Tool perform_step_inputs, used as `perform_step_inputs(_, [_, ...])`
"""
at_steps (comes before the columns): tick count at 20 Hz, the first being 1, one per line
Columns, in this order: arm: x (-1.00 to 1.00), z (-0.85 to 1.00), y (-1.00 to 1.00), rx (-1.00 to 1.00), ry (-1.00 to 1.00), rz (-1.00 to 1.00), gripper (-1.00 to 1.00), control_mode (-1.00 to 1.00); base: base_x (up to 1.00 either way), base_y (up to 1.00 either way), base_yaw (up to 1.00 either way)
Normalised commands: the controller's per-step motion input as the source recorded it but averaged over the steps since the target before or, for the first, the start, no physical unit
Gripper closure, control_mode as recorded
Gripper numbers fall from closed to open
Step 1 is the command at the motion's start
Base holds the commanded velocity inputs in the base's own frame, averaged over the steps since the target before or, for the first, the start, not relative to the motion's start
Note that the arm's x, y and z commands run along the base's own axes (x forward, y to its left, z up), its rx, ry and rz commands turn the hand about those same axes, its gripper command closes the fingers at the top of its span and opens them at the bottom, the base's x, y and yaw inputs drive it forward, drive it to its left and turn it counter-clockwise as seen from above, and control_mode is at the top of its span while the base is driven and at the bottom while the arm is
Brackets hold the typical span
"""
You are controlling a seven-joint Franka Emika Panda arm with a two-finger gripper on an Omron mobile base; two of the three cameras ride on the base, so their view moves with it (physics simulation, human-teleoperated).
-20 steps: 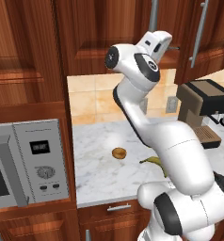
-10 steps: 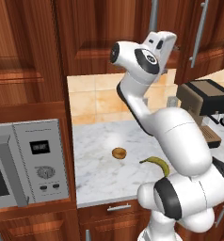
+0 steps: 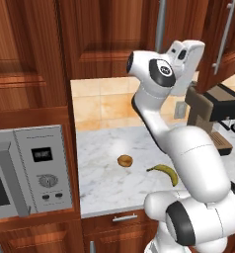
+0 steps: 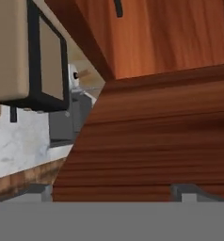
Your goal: Pick the pan from the cabinet and place it on the stove. Then turn on the stove burner for the pan.
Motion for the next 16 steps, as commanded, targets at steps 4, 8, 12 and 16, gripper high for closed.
perform_step_inputs(4, [-0.41,0.0,-0.76,0.0,0.06,-0.2,-1.0,-1.0,0.0,0.0,0.0])
perform_step_inputs(8, [-0.23,0.0,-0.98,0.0,0.09,-0.11,-1.0,-1.0,0.0,0.0,0.0])
perform_step_inputs(12, [-0.23,-0.06,-1.0,0.05,0.08,-0.07,-1.0,-1.0,0.0,0.0,0.0])
perform_step_inputs(16, [-0.22,-0.13,-1.0,0.07,0.07,-0.06,-1.0,-1.0,0.0,0.0,0.0])
